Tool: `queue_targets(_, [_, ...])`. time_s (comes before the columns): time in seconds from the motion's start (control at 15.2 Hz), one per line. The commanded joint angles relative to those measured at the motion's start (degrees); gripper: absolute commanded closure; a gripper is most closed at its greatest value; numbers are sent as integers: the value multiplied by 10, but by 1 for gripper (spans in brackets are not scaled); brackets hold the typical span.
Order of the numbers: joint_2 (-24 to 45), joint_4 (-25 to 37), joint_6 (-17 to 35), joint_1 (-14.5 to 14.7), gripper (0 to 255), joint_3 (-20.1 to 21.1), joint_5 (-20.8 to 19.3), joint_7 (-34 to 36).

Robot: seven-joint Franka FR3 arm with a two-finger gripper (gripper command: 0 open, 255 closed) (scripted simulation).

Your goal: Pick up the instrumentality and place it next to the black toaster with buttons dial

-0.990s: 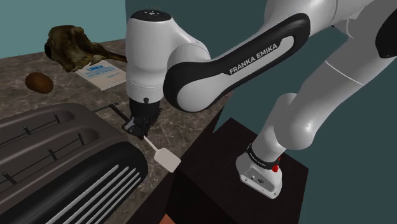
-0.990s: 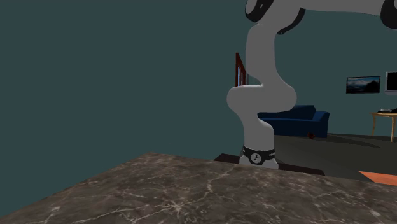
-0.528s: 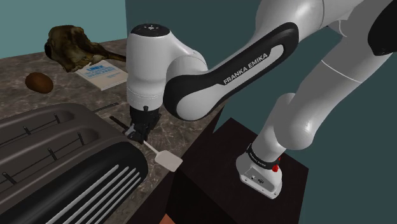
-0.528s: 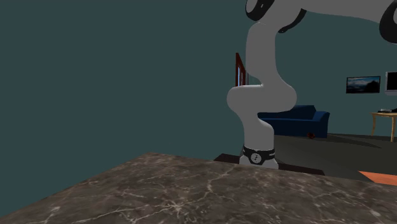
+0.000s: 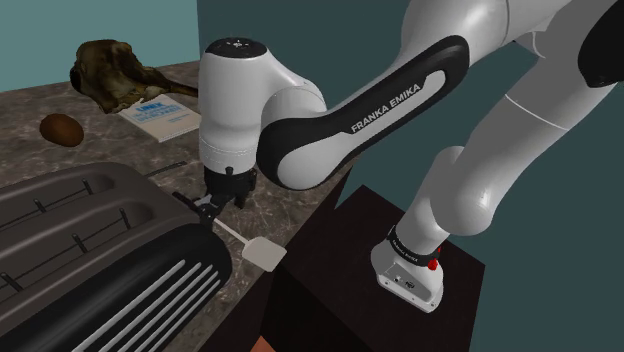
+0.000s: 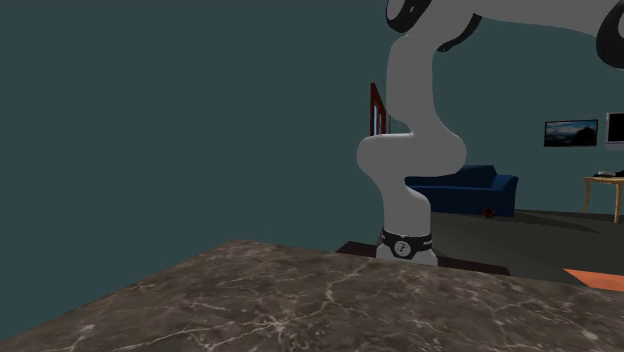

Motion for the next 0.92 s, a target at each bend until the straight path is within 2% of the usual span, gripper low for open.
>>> queue_targets(0.0, [0,0,0,0,0,0,0,0])
queue_targets(0.07, [0,0,0,0,0,0,0,0])
queue_targets(0.33, [-54,30,-77,6,0,-9,33,-25])
queue_targets(0.86, [-54,30,-77,7,0,-10,33,-25])
